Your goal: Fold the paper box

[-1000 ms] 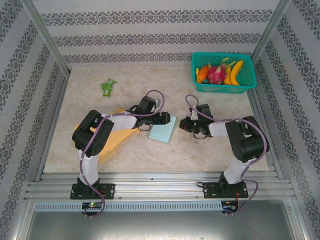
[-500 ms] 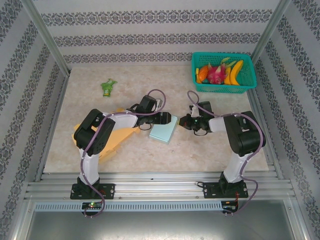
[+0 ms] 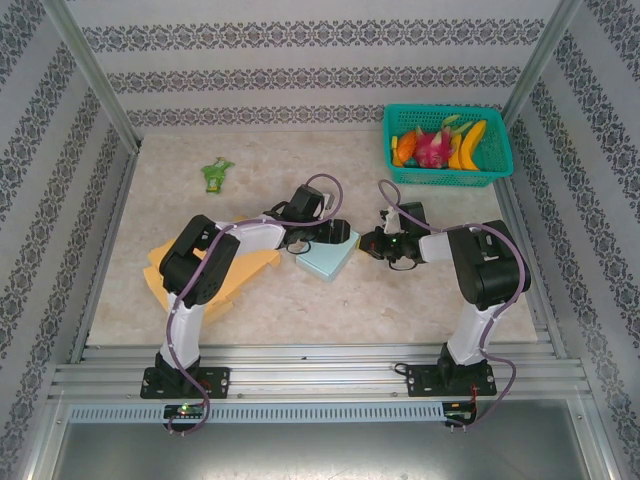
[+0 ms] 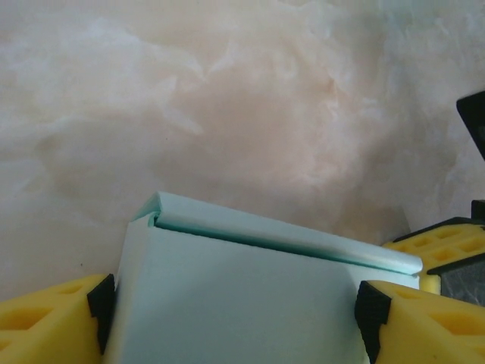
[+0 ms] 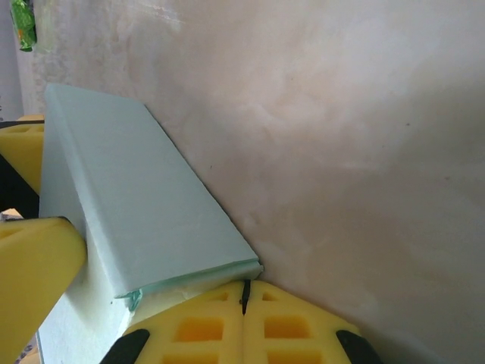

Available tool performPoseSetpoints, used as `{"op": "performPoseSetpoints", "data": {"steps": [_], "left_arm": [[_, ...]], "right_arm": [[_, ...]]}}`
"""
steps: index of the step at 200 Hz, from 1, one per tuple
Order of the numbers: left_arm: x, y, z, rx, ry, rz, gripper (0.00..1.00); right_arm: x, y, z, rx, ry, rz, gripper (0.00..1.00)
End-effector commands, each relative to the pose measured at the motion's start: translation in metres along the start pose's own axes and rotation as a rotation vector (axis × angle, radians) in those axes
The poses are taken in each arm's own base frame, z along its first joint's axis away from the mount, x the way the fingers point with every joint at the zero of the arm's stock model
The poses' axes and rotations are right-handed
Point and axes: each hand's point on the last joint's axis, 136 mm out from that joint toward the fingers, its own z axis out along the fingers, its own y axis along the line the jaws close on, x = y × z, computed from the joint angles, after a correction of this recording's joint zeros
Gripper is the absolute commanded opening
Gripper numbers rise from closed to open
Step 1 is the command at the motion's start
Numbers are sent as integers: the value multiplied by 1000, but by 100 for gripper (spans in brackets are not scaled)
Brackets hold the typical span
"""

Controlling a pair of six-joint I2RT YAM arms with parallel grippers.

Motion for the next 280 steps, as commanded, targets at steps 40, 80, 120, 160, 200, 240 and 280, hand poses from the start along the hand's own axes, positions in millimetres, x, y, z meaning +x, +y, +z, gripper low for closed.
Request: {"op": "performPoseSetpoints", "data": {"steps": [40, 80, 120, 160, 200, 240, 280], "left_arm": [[65, -114, 20, 315, 177, 60, 82], [34, -69, 22, 159, 143, -15, 82], [2, -23, 13, 59, 90, -68, 82], [-19, -8, -9, -39, 40, -45, 85], [-30, 0, -51, -121, -41, -60, 87], [-14, 6, -98, -161, -109, -142, 86], [35, 12, -135, -209, -163, -219, 86]], "right_arm": [[-9, -14, 17, 56, -69, -70, 0], [-8, -14, 9, 64, -108, -60, 0], [-3, -13, -4, 81, -146, -62, 1], [5, -8, -24, 97, -178, -74, 16], [16, 6, -57, 145, -202, -131, 37], [13, 26, -85, 269, -226, -261, 49], [-5, 49, -86, 311, -200, -382, 53]]}}
